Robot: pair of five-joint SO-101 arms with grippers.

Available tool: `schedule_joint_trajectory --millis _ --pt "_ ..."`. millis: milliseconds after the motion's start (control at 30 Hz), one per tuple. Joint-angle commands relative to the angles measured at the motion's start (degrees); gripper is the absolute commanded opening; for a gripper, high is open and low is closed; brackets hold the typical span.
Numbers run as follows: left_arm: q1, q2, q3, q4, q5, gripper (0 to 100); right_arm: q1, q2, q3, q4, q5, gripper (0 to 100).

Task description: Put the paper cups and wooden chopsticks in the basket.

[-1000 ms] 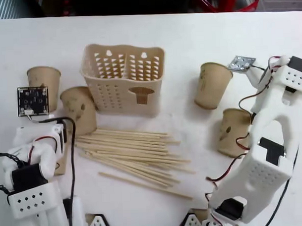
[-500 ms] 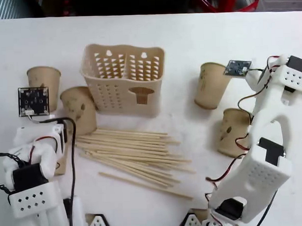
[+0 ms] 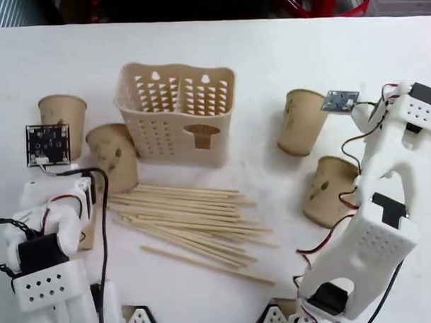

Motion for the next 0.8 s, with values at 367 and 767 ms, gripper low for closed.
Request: schedule_joint_trajectory --millis 367,767 --pt "-0.4 -0.7 -0.4 -1.4 -0.1 17 7.9 -0.6 -25.3 0.5 -17.8 1.8" --pt "-0.4 -0.7 -0.5 -1.4 -0.1 17 8.9 -33.9 20.0 -0.7 -10.7 1.9"
